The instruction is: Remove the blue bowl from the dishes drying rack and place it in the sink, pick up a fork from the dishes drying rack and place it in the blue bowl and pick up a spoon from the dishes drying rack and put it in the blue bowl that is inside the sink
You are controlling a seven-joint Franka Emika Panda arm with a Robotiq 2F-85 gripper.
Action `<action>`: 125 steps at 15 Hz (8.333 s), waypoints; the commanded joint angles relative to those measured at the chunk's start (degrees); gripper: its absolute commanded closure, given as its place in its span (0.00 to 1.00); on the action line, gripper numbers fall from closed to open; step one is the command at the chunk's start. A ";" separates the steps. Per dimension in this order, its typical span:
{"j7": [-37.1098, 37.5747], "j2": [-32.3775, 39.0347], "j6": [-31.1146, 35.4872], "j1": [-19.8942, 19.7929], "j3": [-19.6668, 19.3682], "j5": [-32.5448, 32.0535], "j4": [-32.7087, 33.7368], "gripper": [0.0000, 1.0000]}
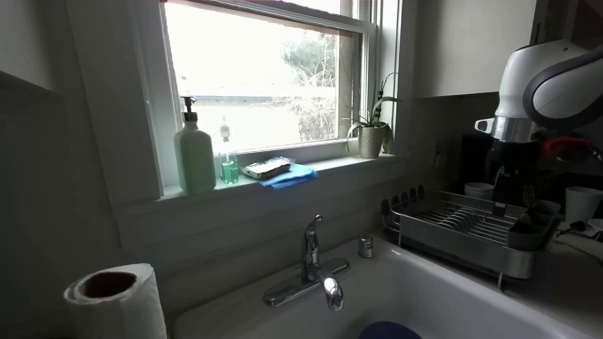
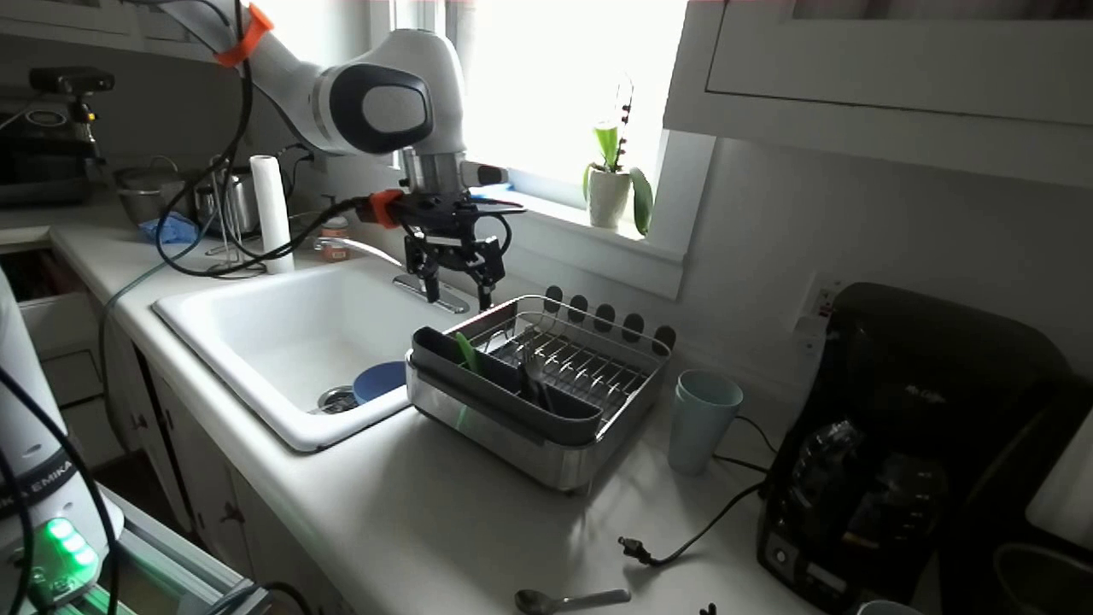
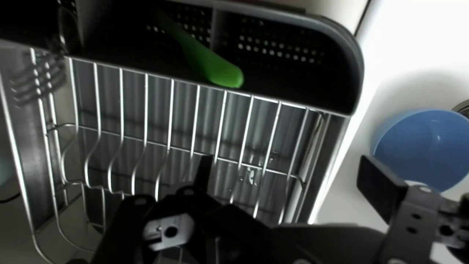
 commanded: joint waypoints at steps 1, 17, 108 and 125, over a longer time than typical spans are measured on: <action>-1.02 -4.05 -3.73 -3.15 -1.61 -3.77 -1.12 0.00; 17.71 -1.06 4.35 -9.54 -2.46 -16.79 0.21 0.01; -20.09 26.38 15.94 14.91 16.65 19.84 6.09 0.99; -20.91 34.56 14.29 9.29 22.20 20.24 13.06 0.65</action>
